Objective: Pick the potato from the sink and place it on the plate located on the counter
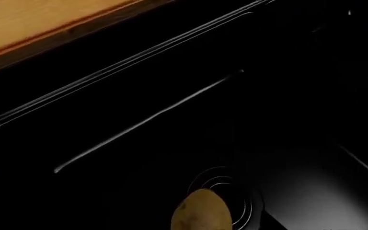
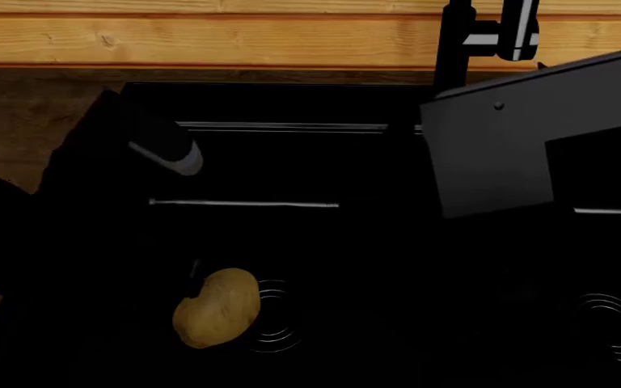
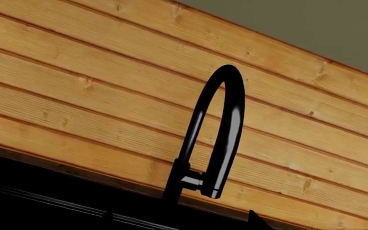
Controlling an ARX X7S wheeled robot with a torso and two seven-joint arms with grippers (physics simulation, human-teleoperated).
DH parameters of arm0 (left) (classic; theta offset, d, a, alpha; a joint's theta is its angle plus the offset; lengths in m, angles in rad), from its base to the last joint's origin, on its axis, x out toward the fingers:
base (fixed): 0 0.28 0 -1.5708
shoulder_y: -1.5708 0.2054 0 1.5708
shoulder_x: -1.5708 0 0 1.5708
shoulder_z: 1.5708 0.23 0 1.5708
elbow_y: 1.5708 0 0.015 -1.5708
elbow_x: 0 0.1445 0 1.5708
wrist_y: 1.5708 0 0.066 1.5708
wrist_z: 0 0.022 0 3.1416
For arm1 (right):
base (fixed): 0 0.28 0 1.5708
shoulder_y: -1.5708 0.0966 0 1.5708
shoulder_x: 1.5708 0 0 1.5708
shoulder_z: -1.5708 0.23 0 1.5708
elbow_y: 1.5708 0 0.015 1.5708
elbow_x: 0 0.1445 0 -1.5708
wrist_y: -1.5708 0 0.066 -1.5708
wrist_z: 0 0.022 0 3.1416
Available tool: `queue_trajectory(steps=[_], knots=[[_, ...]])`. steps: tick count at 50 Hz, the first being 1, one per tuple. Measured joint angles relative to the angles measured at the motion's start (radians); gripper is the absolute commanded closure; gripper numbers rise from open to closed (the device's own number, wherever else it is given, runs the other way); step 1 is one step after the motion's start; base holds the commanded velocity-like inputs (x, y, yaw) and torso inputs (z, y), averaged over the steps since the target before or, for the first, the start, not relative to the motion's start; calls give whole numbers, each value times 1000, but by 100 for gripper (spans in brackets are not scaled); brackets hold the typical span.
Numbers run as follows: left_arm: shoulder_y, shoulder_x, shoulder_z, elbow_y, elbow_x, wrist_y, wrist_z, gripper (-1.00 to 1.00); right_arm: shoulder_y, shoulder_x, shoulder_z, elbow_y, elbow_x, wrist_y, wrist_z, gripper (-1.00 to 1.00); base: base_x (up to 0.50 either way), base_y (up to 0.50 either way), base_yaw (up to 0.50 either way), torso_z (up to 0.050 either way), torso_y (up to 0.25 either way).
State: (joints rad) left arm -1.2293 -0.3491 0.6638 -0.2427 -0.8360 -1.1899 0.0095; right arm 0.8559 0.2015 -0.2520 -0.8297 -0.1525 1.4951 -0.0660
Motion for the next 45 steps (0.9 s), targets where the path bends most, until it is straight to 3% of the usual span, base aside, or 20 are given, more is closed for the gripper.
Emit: queue_trajectory(steps=[30, 45], knots=[[-82, 252, 240, -722, 207, 332, 331, -100, -25, 7, 1, 25, 6, -37, 8, -100, 0, 0, 0, 0, 0], [-92, 314, 449, -938, 64, 451, 396, -100, -41, 10, 5, 51, 11, -69, 12, -100, 0, 0, 0, 0, 0]])
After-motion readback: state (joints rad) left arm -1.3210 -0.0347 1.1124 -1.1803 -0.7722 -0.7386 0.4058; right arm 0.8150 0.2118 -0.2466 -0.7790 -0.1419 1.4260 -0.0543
